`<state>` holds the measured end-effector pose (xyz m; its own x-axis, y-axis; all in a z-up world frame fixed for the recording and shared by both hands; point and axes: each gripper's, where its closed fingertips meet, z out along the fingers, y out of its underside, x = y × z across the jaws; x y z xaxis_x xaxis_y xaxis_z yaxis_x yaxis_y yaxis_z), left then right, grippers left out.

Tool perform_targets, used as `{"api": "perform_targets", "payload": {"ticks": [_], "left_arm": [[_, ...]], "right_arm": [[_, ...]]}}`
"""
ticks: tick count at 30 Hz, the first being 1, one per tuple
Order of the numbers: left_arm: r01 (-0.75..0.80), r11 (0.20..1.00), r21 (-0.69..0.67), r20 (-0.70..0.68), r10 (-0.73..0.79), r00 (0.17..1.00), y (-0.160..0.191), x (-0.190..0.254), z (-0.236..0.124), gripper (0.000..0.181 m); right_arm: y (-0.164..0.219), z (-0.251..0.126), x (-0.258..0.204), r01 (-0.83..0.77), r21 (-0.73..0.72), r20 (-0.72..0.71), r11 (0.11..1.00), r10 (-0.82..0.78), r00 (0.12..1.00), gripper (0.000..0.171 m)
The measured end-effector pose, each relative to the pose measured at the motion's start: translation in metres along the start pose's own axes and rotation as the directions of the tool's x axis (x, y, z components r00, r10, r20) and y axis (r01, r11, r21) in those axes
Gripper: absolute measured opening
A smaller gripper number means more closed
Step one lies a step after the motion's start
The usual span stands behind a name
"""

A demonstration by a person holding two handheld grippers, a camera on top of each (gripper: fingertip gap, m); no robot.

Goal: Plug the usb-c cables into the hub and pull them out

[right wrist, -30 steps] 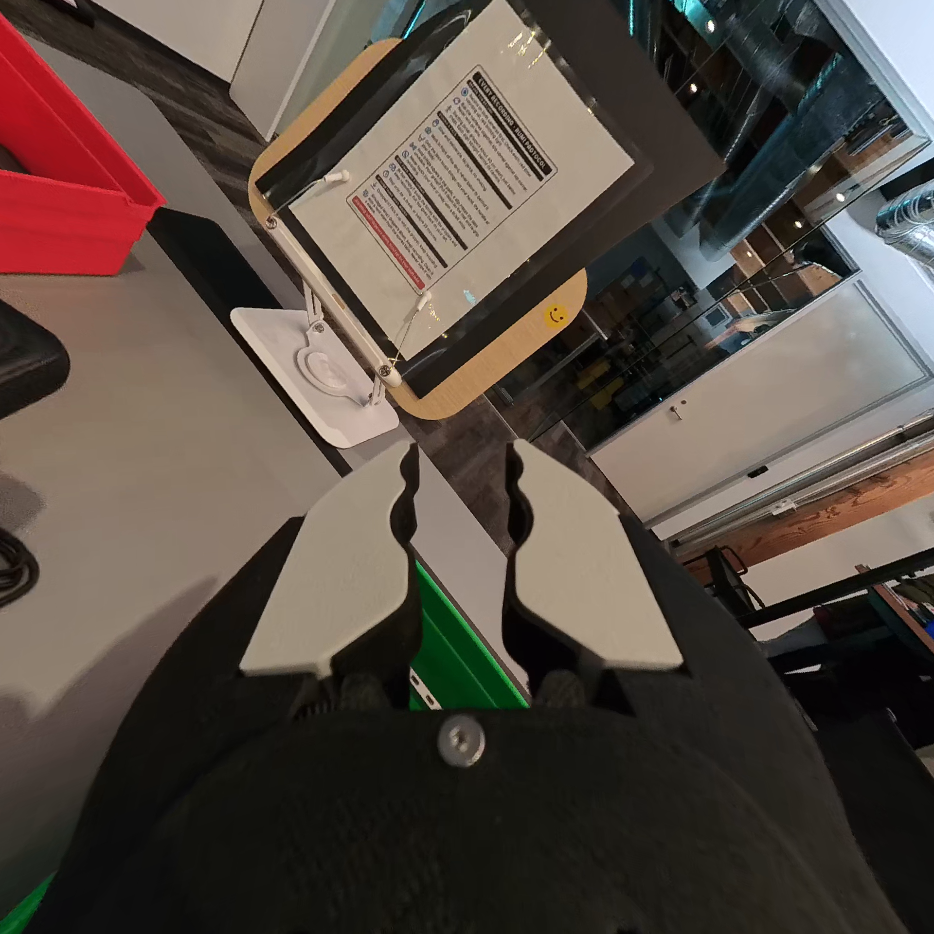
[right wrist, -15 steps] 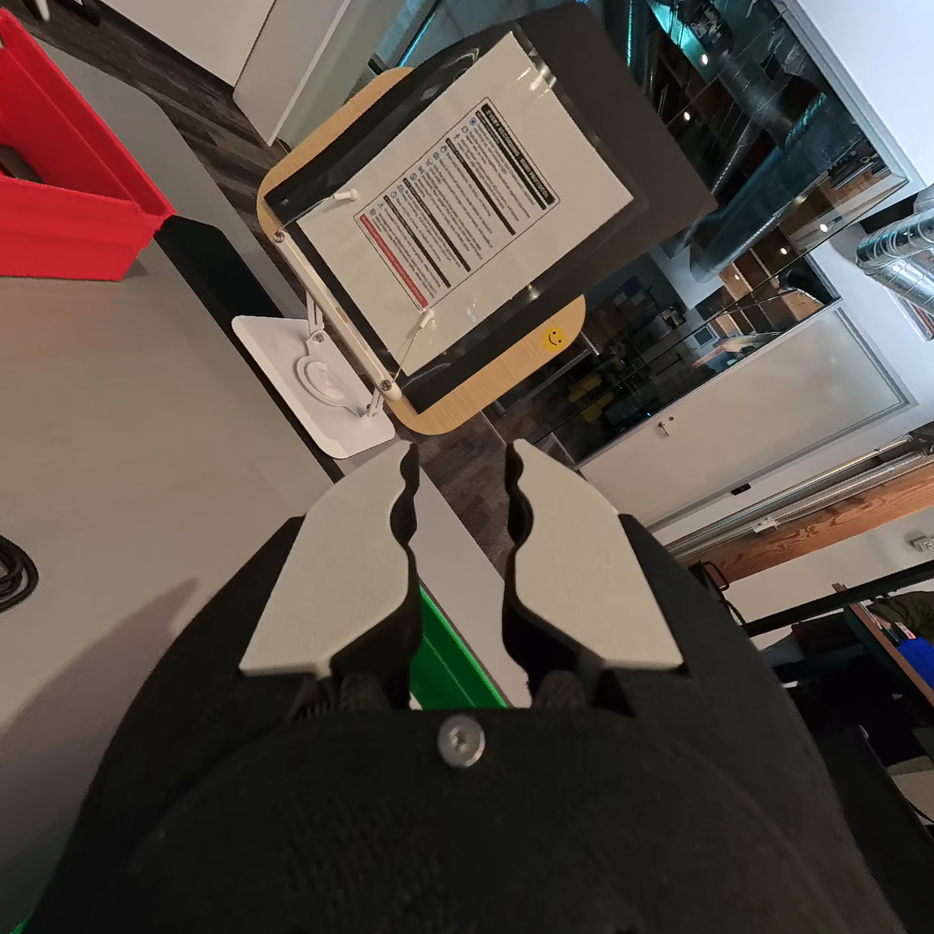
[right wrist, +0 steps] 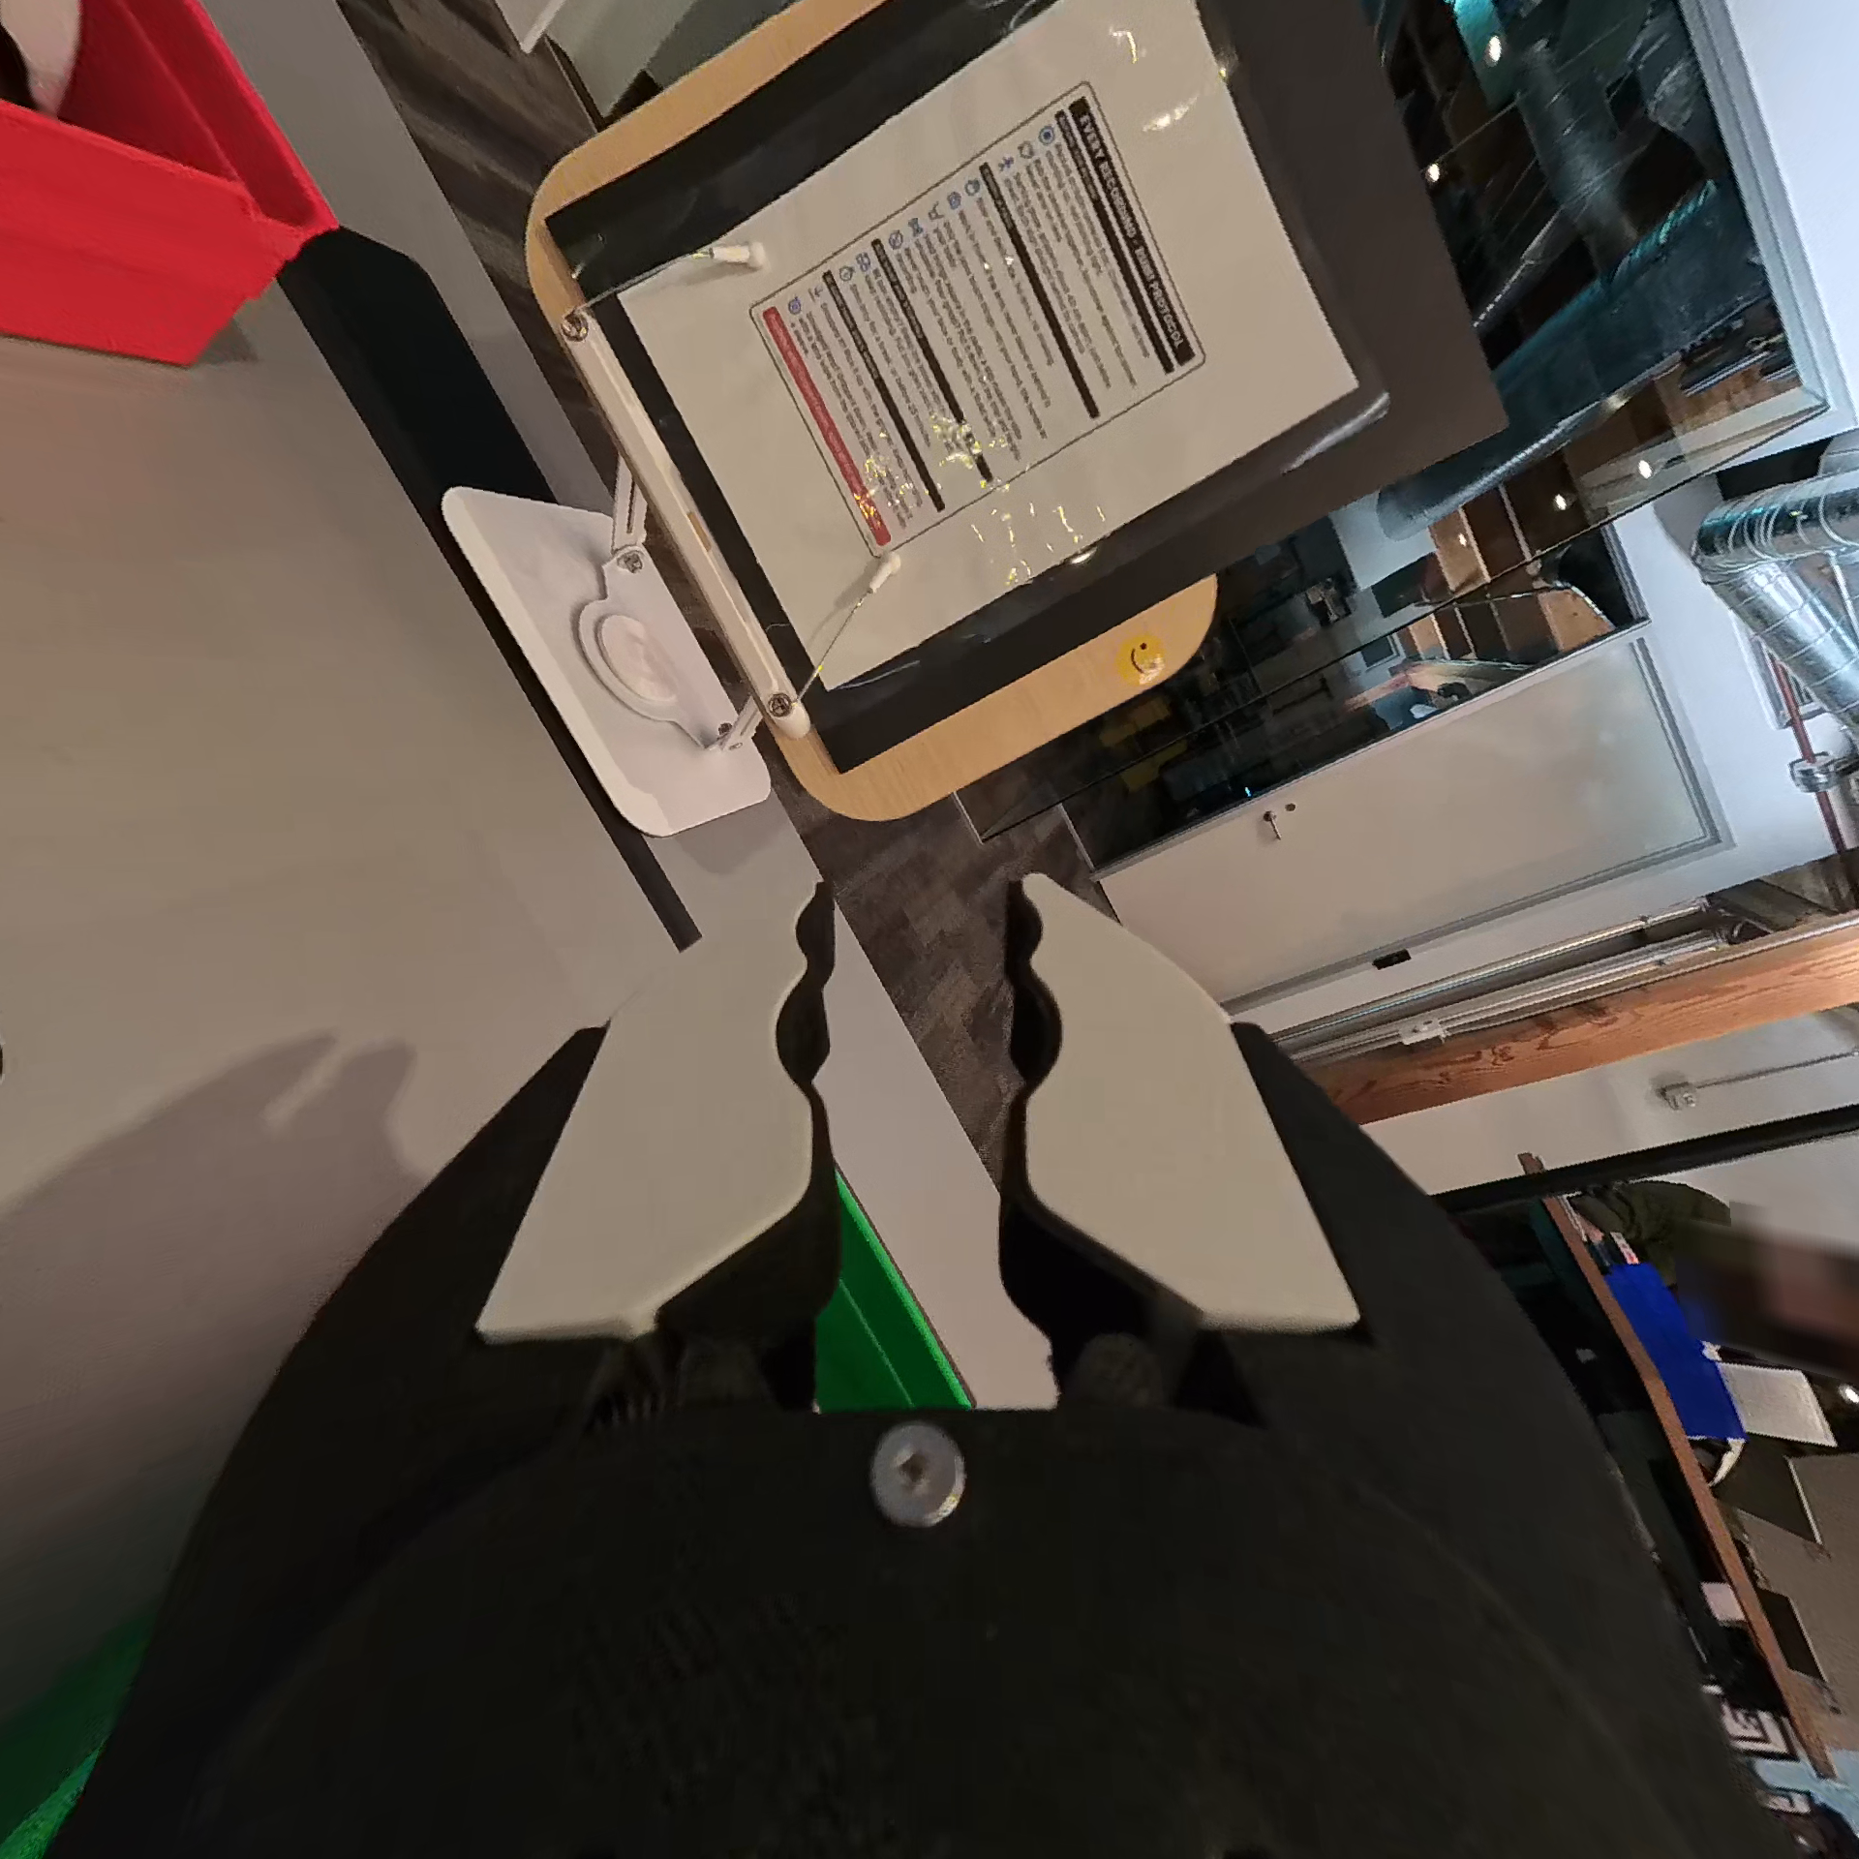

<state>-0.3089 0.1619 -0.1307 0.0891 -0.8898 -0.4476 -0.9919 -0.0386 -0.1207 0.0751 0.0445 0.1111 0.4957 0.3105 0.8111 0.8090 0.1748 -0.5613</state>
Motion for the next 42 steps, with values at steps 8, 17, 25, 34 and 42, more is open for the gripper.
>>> {"api": "perform_targets", "payload": {"ticks": [8,17,25,34,42], "left_arm": [[0.126,0.992,0.028,-0.189,-0.119,0.975,-0.001,0.002,0.016,0.041],[0.097,0.993,0.071,-0.154,-0.085,0.984,0.002,-0.002,0.019,0.034],[0.147,0.986,0.082,-0.225,-0.125,0.966,0.002,0.012,0.013,0.046],[0.121,0.989,0.086,-0.239,-0.097,0.966,-0.001,0.007,0.014,0.038],[0.116,0.988,0.104,-0.244,-0.087,0.966,-0.01,0.003,0.021,0.032]], "right_arm": [[-0.002,0.007,-0.016,0.093,-0.047,0.045,0.995,-0.091,0.995,0.033],[-0.006,0.011,-0.026,0.137,-0.072,0.074,0.988,-0.132,0.988,0.033],[-0.005,0.016,-0.032,0.15,-0.08,0.1,0.985,-0.142,0.985,0.033],[-0.002,0.019,-0.035,0.163,-0.097,0.109,0.982,-0.152,0.982,0.033],[-0.002,0.019,-0.037,0.178,-0.095,0.124,0.98,-0.165,0.978,0.033]]}}
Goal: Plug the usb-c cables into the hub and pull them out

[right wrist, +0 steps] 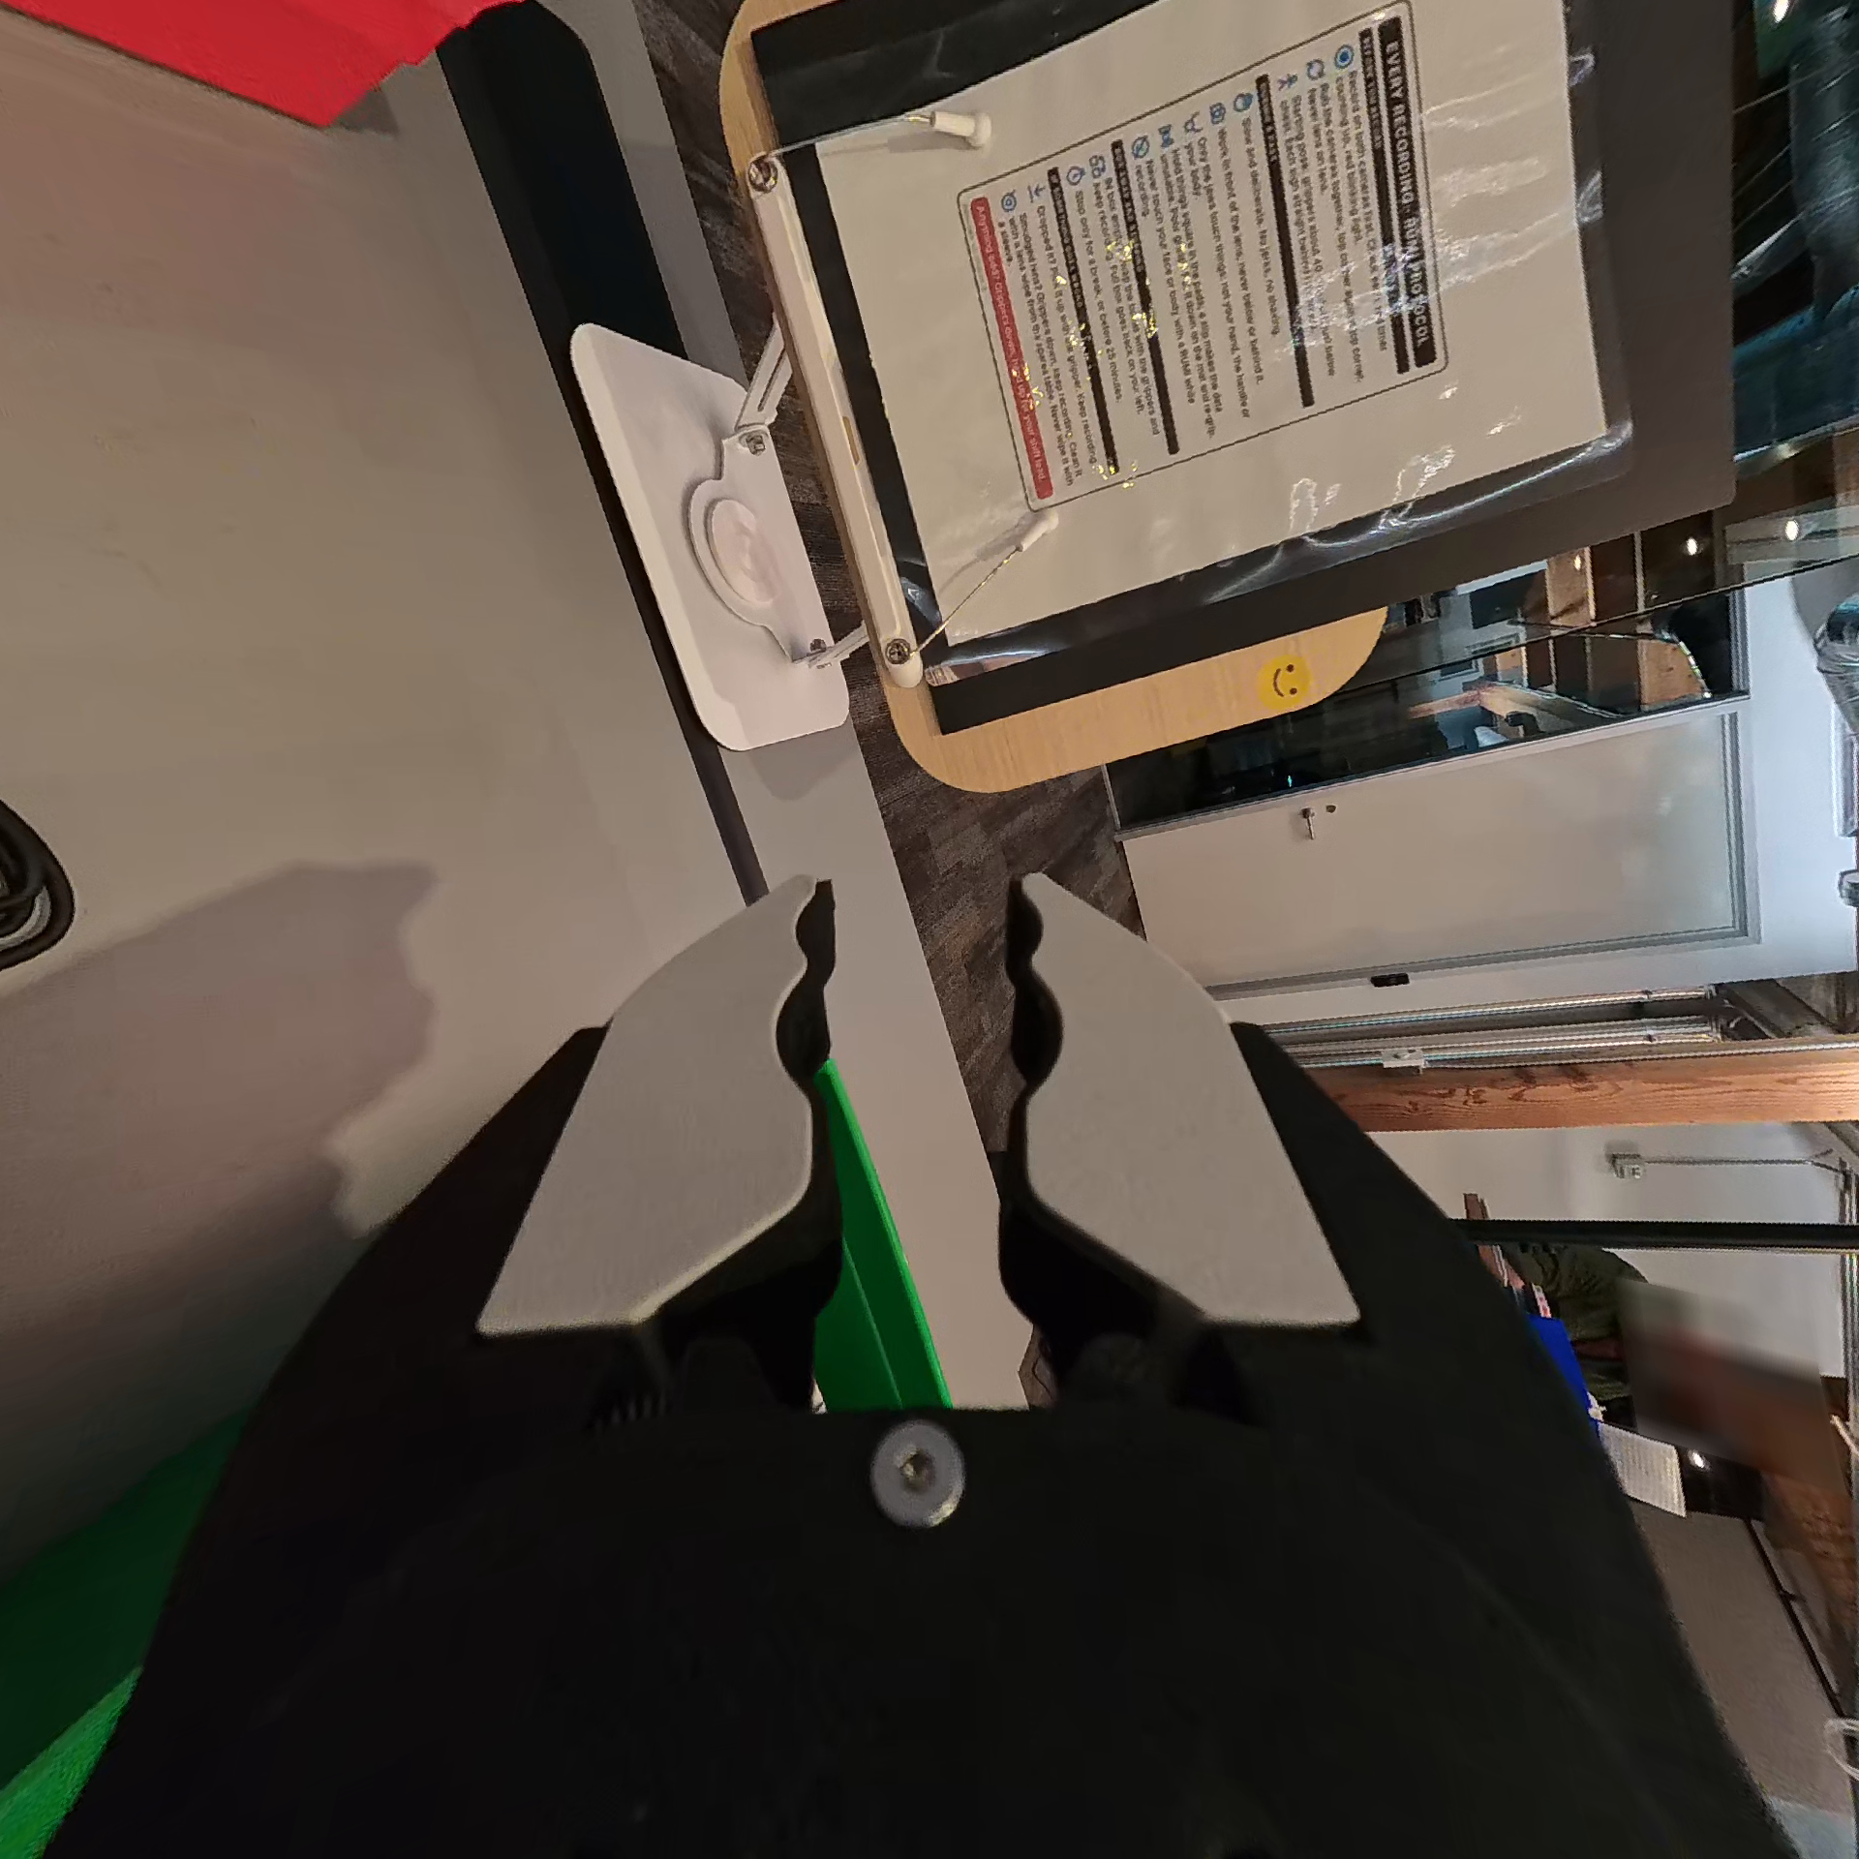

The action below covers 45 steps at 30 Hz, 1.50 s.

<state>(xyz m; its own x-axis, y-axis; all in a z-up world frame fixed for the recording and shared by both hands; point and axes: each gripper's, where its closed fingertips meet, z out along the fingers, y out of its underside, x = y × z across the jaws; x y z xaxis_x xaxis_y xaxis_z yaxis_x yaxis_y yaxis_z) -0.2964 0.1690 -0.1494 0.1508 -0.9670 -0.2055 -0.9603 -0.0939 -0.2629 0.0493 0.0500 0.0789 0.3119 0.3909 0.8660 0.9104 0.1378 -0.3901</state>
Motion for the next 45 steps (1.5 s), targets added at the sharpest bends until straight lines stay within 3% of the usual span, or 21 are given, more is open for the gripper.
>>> {"api": "perform_targets", "payload": {"ticks": [13,18,23,27,30,38,42,45], "left_arm": [[-0.163,0.983,-0.08,-0.011,0.162,0.987,0.004,0.009,-0.002,0.023],[-0.105,0.992,-0.069,0.028,0.107,0.994,0.004,0.006,-0.008,0.023],[0.024,0.972,0.233,0.142,-0.058,0.988,-0.023,-0.006,-0.074,0.022],[0.047,0.839,0.543,0.2,-0.184,0.962,-0.051,-0.008,-0.151,0.021],[0.026,0.752,0.659,0.211,-0.218,0.953,-0.069,0.003,-0.193,0.021],[0.02,0.819,0.574,0.308,-0.239,0.921,-0.09,0.014,-0.201,0.021],[0.14,0.87,0.473,0.414,-0.36,0.836,-0.058,-0.022,-0.175,0.021],[0.231,0.864,0.448,0.469,-0.447,0.762,-0.035,-0.046,-0.155,0.021]], "right_arm": [[-0.001,0.004,-0.006,0.015,-0.001,0.028,1.0,-0.015,0.999,0.033],[-0.004,0.002,-0.006,0.015,0.013,0.03,1.0,-0.015,0.999,0.033],[-0.004,0.001,-0.003,0.003,0.031,0.022,1.0,-0.004,1.0,0.033],[-0.013,0.004,-0.008,0.001,0.07,0.041,0.998,-0.003,0.999,0.033],[-0.024,0.008,-0.014,-0.006,0.112,0.065,0.994,-0.001,0.998,0.033],[-0.069,0.019,-0.038,-0.081,0.293,0.162,0.953,0.034,0.986,0.033],[-0.074,0.018,-0.042,-0.071,0.308,0.163,0.949,0.021,0.986,0.033],[-0.074,0.013,-0.037,-0.074,0.317,0.15,0.946,0.028,0.988,0.033]]}}
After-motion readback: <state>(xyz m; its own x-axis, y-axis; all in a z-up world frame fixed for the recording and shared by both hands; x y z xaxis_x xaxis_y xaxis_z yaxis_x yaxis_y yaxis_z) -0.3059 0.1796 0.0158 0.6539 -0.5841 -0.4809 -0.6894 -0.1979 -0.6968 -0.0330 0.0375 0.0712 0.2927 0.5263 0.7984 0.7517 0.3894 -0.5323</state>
